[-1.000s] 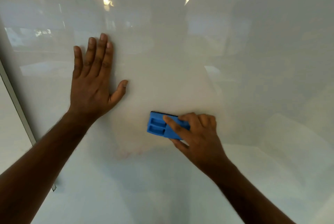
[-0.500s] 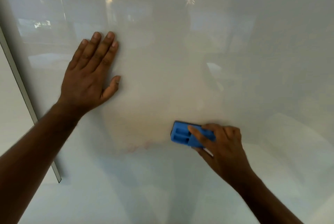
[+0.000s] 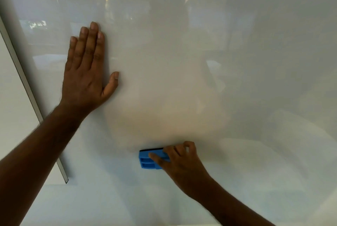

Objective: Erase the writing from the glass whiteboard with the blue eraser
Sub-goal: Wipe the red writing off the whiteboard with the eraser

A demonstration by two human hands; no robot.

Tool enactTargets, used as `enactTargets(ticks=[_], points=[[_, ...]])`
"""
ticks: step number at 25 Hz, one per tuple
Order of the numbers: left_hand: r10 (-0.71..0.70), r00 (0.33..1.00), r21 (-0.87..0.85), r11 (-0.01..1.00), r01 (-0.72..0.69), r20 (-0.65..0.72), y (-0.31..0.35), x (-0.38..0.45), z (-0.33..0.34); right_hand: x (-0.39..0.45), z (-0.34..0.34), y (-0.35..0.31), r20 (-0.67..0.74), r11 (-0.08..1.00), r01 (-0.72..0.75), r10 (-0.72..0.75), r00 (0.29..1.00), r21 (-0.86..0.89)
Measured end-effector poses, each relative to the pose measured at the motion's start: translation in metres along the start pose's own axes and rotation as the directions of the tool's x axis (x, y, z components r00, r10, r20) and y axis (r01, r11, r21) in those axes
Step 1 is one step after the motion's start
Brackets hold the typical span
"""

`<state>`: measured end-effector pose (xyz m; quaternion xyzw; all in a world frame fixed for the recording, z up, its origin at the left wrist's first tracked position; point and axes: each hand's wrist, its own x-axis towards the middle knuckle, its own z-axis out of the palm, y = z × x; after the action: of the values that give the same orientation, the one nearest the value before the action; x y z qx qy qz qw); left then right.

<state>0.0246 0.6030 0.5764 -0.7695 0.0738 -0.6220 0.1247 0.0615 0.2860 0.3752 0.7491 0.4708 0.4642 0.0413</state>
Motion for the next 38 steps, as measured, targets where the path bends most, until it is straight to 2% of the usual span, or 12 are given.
enactTargets(ticks=[3,6,10,13,16,18,22,25,28,33,36,38], points=[[0.005,1.000,0.006,1.000,-0.005,0.003,-0.002,-0.002,0.001,-0.008,-0.012,0.018,-0.024,0.997,-0.072,0.072,0.997,0.008],[-0.002,1.000,0.003,1.000,0.002,-0.009,-0.001,-0.003,0.003,0.032,-0.040,0.039,-0.112,0.983,-0.183,0.183,0.977,0.009],[0.003,1.000,-0.017,1.000,-0.003,-0.005,-0.003,-0.003,0.002,0.097,-0.045,0.013,-0.169,0.962,-0.257,0.269,0.948,0.088],[0.015,1.000,-0.020,1.000,-0.015,0.002,-0.004,-0.003,0.001,0.102,-0.020,-0.028,-0.156,0.982,-0.163,0.175,0.972,0.091],[0.016,1.000,-0.012,1.000,-0.016,-0.005,-0.004,-0.004,0.001,0.065,0.000,-0.043,-0.034,0.997,-0.022,0.024,0.999,0.075],[0.016,1.000,-0.010,1.000,-0.016,-0.001,-0.005,-0.004,0.001,0.036,0.006,-0.039,0.009,0.999,0.010,-0.011,1.000,0.040],[0.009,1.000,-0.006,1.000,-0.009,0.000,-0.004,-0.004,0.001,0.017,-0.008,-0.003,-0.058,0.993,-0.107,0.109,0.992,0.042],[0.004,1.000,-0.006,1.000,-0.004,-0.004,-0.003,-0.005,0.001,0.051,-0.042,0.033,-0.128,0.975,-0.218,0.221,0.967,0.032],[0.005,1.000,-0.030,1.000,-0.005,0.006,-0.004,-0.005,0.000,0.103,-0.054,0.029,-0.174,0.952,-0.297,0.305,0.936,0.070],[0.000,1.000,-0.080,0.997,0.001,0.016,-0.006,-0.007,0.001,0.113,-0.011,-0.043,-0.174,0.990,-0.125,0.135,0.975,0.065],[0.002,1.000,-0.081,0.997,-0.002,0.007,-0.007,-0.008,0.001,0.069,0.011,-0.057,-0.059,1.000,0.002,0.000,0.998,0.027],[0.007,1.000,-0.083,0.997,-0.007,-0.002,-0.007,-0.008,0.000,0.039,0.017,-0.048,-0.012,0.999,0.031,-0.031,0.999,0.008]])
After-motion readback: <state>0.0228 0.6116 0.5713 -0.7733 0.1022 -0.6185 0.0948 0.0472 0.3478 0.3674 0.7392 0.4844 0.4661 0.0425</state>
